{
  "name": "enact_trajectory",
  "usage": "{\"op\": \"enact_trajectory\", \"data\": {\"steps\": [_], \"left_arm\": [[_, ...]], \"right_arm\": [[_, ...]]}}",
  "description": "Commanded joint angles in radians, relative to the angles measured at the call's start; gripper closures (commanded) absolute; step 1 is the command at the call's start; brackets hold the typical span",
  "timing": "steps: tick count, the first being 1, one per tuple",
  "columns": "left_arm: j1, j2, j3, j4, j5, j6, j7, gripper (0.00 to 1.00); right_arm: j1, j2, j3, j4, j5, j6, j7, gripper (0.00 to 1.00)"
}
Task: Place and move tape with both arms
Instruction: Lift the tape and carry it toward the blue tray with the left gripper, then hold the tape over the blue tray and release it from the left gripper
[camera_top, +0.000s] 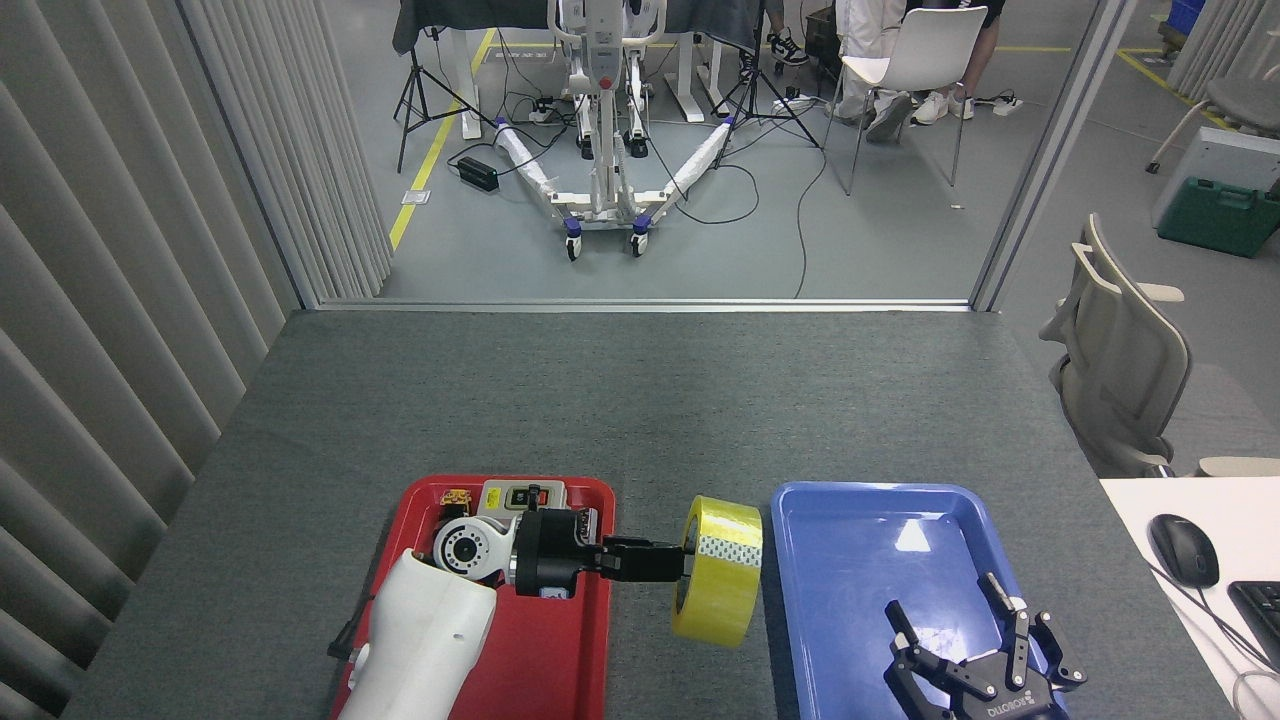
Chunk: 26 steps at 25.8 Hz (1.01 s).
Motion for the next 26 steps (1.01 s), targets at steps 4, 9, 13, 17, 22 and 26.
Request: {"op": "enact_trajectory", "data": {"steps": [4,9,13,17,22,26], "left_arm": [[0.004,-0.027,-0.007,0.019,0.014,0.0,0.0,1.0],[0.004,-0.025,-0.007,0.03,0.014,0.0,-0.002,1.0],[0.005,-0.027,-0.025,0.032,0.014,0.0,0.0,1.0],[0.005,-0.027,-0.033,0.033,0.014,0.0,0.0,1.0],[0.01,-0.027,-0.033,0.032,0.013,0.0,0.001,1.0],[0.011,-0.027,-0.038,0.015,0.008,0.0,0.001,1.0]], "right_arm": [[0.048,-0.032,-0.078,-0.039,0.003,-0.42,-0.067,0.0],[0.063,-0.029,-0.102,-0.068,0.002,-0.485,-0.091,0.0],[0.068,-0.021,-0.096,-0.088,0.003,-0.485,-0.09,0.0],[0.054,0.0,-0.068,-0.096,0.005,-0.485,-0.088,0.0],[0.047,0.023,0.016,-0.098,0.037,-0.485,-0.087,0.01],[0.036,0.068,0.057,-0.096,0.074,-0.485,-0.082,0.02]]}}
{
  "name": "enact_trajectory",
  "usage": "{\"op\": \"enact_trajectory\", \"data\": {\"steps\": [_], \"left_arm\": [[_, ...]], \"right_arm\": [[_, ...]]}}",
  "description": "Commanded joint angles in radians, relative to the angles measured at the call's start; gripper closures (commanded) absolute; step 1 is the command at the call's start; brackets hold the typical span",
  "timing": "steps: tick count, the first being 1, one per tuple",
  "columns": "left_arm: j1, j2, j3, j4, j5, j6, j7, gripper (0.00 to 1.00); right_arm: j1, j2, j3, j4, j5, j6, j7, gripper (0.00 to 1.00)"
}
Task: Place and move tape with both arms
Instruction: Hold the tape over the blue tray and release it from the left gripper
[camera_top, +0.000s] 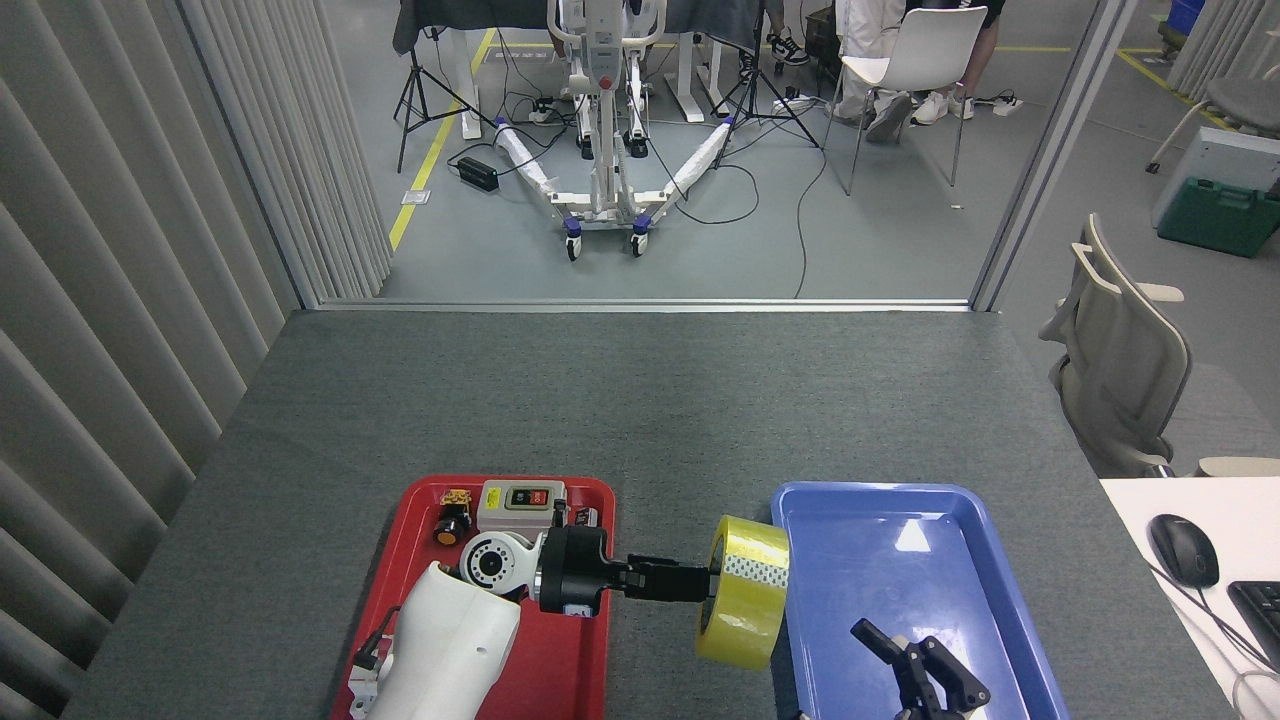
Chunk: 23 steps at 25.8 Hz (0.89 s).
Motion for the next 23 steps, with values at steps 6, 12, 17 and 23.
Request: {"op": "enact_trajectory", "data": {"steps": [6,12,17,23], "left_arm": [[0.022,0.0,-0.006,-0.02,-0.002,0.0,0.001,1.0],[0.029,0.0,-0.019,-0.063,-0.002,0.0,0.001,1.0],[0.072,-0.002,-0.064,-0.115,-0.006,0.0,0.001,1.0],[0.097,-0.002,-0.078,-0.154,-0.007,0.0,0.001,1.0]], "right_arm": [[-0.034,0.042,0.078,0.013,0.036,0.0,0.012,0.04],[-0.044,0.061,0.085,0.02,0.055,0.0,0.042,0.35],[-0.04,0.057,0.085,0.021,0.055,0.0,0.042,0.8],[-0.041,0.054,0.082,0.02,0.053,0.0,0.04,0.98]]}}
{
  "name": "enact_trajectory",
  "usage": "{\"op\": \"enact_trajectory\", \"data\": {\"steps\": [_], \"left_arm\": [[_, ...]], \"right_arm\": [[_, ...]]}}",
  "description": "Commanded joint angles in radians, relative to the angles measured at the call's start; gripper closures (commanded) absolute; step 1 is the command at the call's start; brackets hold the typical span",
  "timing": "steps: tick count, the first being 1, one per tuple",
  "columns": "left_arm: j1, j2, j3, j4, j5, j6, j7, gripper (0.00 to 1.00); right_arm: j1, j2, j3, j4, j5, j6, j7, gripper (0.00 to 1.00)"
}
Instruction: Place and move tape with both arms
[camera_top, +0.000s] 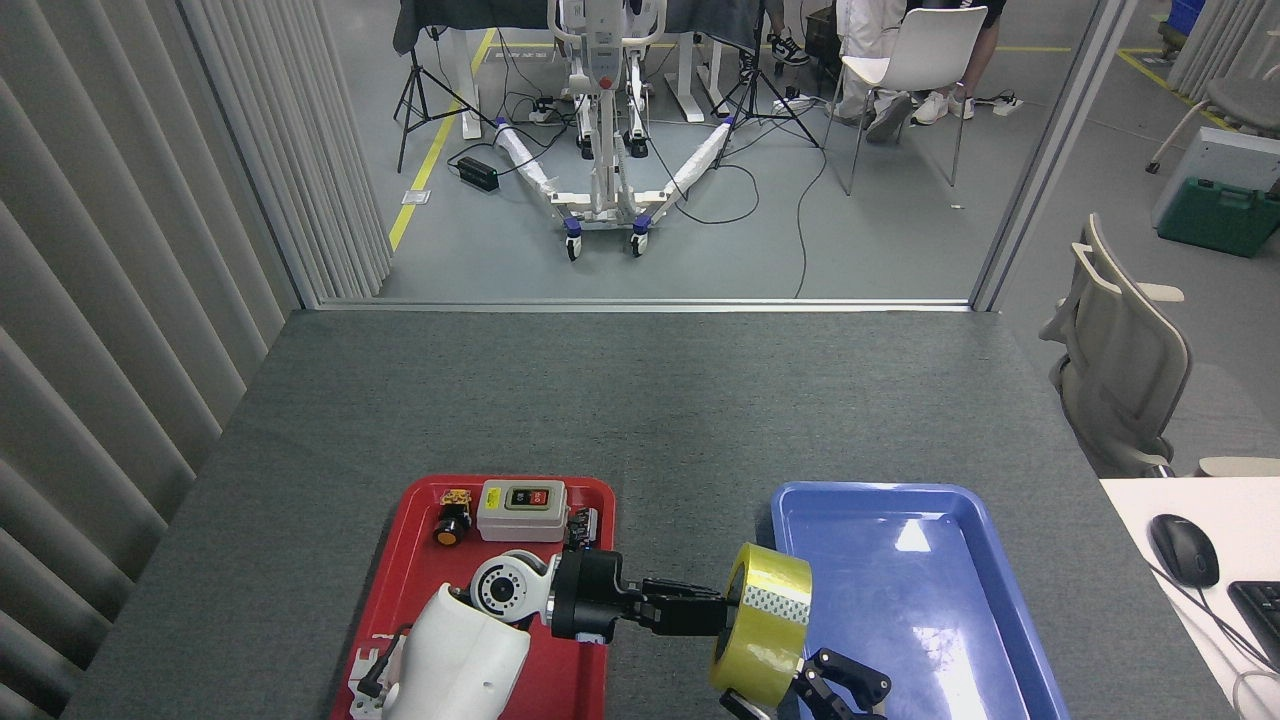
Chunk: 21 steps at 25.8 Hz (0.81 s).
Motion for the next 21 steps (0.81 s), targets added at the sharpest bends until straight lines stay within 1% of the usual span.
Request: {"op": "enact_trajectory", "data": {"steps": [1,3,4,7,8,10,11,14,16,19,21], "left_arm": [[0.01,0.0,-0.008,-0.021,-0.002,-0.008,-0.016,1.0],[0.012,0.0,-0.014,-0.028,-0.002,-0.008,-0.016,0.99],[0.015,0.0,-0.014,-0.026,-0.002,-0.008,-0.016,0.89],[0.017,0.0,-0.011,-0.029,-0.007,-0.008,-0.016,0.44],[0.017,0.0,-0.003,-0.031,-0.007,-0.008,-0.016,0.35],[0.017,0.0,0.012,-0.035,-0.005,-0.008,-0.013,0.07],[0.017,0.0,0.035,-0.051,-0.002,-0.008,-0.013,0.01],[0.017,0.0,0.069,-0.127,0.001,-0.008,-0.012,0.01],[0.017,0.0,0.072,-0.132,0.007,-0.008,-0.001,0.01],[0.014,0.006,0.078,-0.124,0.004,-0.008,0.045,0.01],[0.015,0.018,0.073,-0.124,-0.007,-0.008,0.074,0.01]], "right_arm": [[-0.002,-0.005,-0.003,0.0,-0.001,0.004,0.004,0.99],[0.0,-0.006,-0.006,0.0,-0.001,0.004,0.002,1.0],[0.0,-0.006,-0.008,0.0,-0.001,0.004,0.002,1.0],[0.001,-0.003,-0.029,-0.008,-0.003,0.004,0.004,1.0],[0.003,-0.002,-0.054,-0.01,-0.003,0.004,0.002,1.0],[0.007,-0.005,-0.084,-0.01,-0.003,0.021,0.005,1.0],[0.007,-0.006,-0.093,-0.008,-0.006,0.038,0.005,1.0],[0.01,-0.005,-0.15,-0.006,-0.009,0.059,0.008,1.0],[0.013,-0.003,-0.179,-0.003,-0.012,0.079,0.018,1.0],[0.012,-0.005,-0.195,0.001,-0.014,0.178,0.051,1.0],[0.009,-0.006,-0.196,0.007,-0.015,0.263,0.111,1.0]]}}
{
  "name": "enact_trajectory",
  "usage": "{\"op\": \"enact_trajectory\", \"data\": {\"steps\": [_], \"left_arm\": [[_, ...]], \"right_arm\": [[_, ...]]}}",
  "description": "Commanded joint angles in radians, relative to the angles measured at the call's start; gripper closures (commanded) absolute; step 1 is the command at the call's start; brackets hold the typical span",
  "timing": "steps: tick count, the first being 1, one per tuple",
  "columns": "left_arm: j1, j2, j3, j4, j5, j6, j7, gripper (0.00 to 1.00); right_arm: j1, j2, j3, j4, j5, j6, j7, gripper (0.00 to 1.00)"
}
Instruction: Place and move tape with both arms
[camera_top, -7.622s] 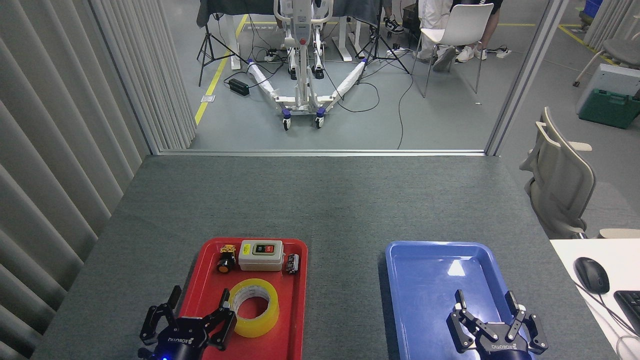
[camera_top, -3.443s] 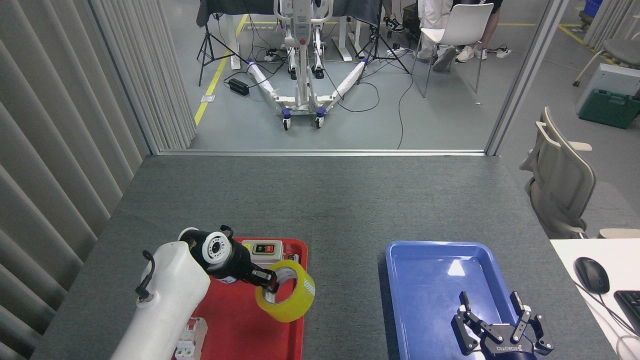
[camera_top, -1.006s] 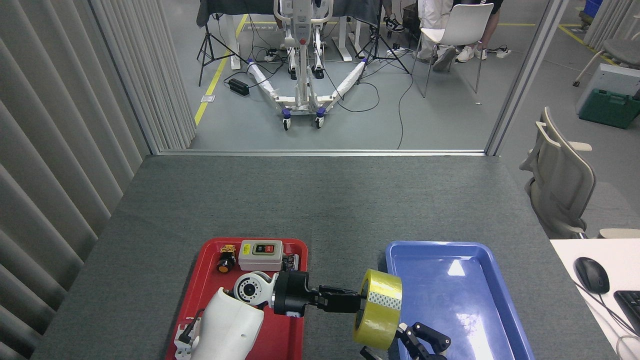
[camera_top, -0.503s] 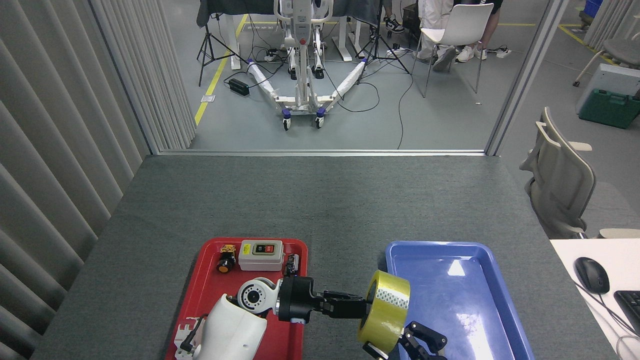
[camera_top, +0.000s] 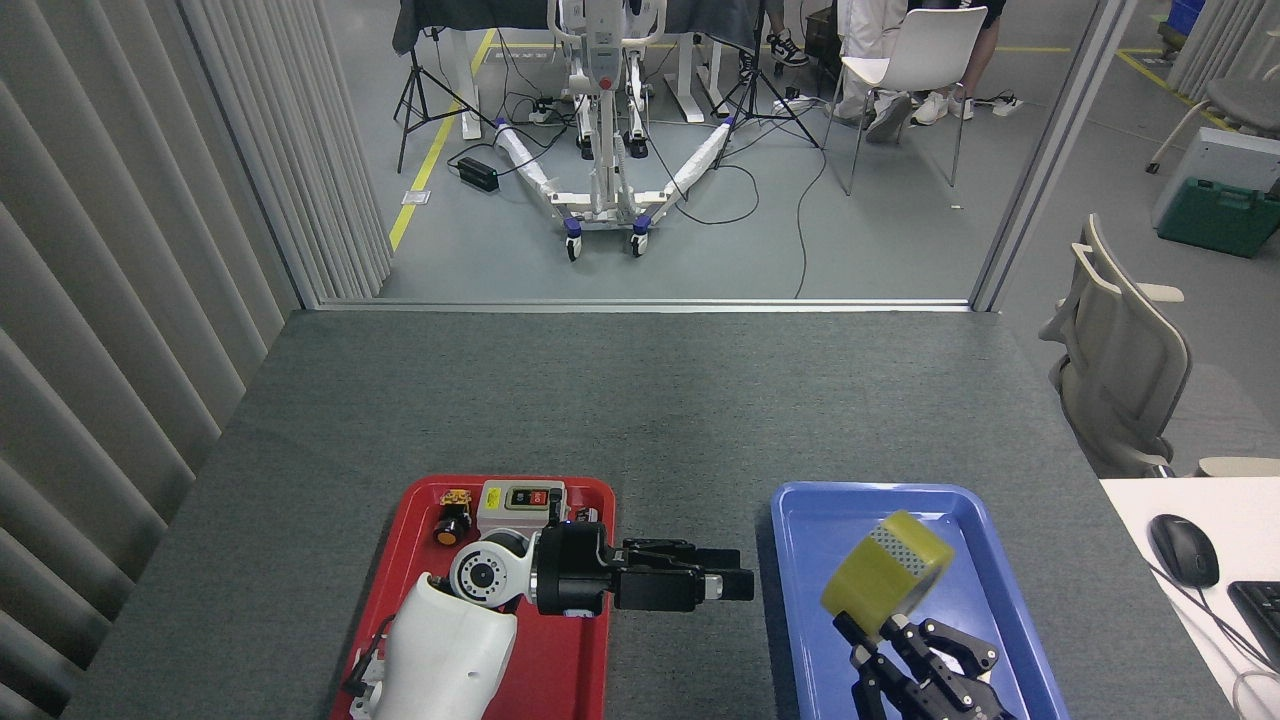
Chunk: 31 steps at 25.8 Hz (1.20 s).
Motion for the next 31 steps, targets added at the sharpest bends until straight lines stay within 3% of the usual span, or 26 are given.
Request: {"op": "enact_trajectory", "data": {"steps": [1,3,4,6,10,12,14,17,19,22,24,27,31], "left_arm": [[0.003,0.021,-0.003,-0.006,-0.012,-0.001,0.053,0.01],[0.006,0.07,-0.005,-0.02,-0.025,0.24,0.087,0.01],[0.012,0.104,-0.006,-0.037,-0.048,0.297,0.142,0.01],[0.049,0.154,-0.015,-0.071,-0.155,0.318,0.331,0.01],[0.173,0.271,-0.015,-0.259,-0.364,0.34,0.793,0.01],[0.228,0.305,-0.015,-0.328,-0.496,0.387,0.98,0.01],[0.27,0.322,-0.017,-0.376,-0.634,0.51,1.109,0.01],[0.332,0.32,-0.041,-0.427,-0.809,0.679,1.207,0.01],[0.349,0.312,-0.081,-0.428,-0.962,0.751,1.248,0.01],[0.388,0.3,-0.144,-0.451,-1.152,0.927,1.405,0.01],[0.391,0.311,-0.178,-0.46,-1.157,1.003,1.468,0.01],[0.391,0.325,-0.172,-0.453,-1.148,1.027,1.466,0.01],[0.391,0.326,-0.172,-0.428,-1.082,1.029,1.448,0.01]], "right_arm": [[-0.009,-0.006,-0.01,0.013,-0.005,0.142,0.094,1.0],[-0.021,-0.006,-0.01,0.017,-0.037,0.212,0.154,1.0],[-0.032,-0.005,-0.008,0.017,-0.05,0.243,0.174,1.0],[-0.061,-0.003,0.001,0.017,-0.05,0.303,0.243,1.0],[-0.133,0.003,0.022,0.025,-0.073,0.421,0.438,1.0],[-0.184,0.006,0.054,0.037,-0.135,0.469,0.556,1.0],[-0.221,0.006,0.068,0.043,-0.208,0.51,0.717,1.0],[-0.251,0.011,0.071,0.046,-0.269,0.567,0.901,1.0],[-0.265,0.037,0.073,0.059,-0.269,0.602,0.93,1.0],[-0.294,0.054,0.071,0.065,-0.295,0.604,1.021,0.98],[-0.316,0.054,0.071,0.065,-0.306,0.608,1.147,0.98],[-0.334,0.057,0.071,0.065,-0.307,0.63,1.283,0.99],[-0.386,0.055,0.091,0.088,-0.31,0.768,1.378,1.0]]}}
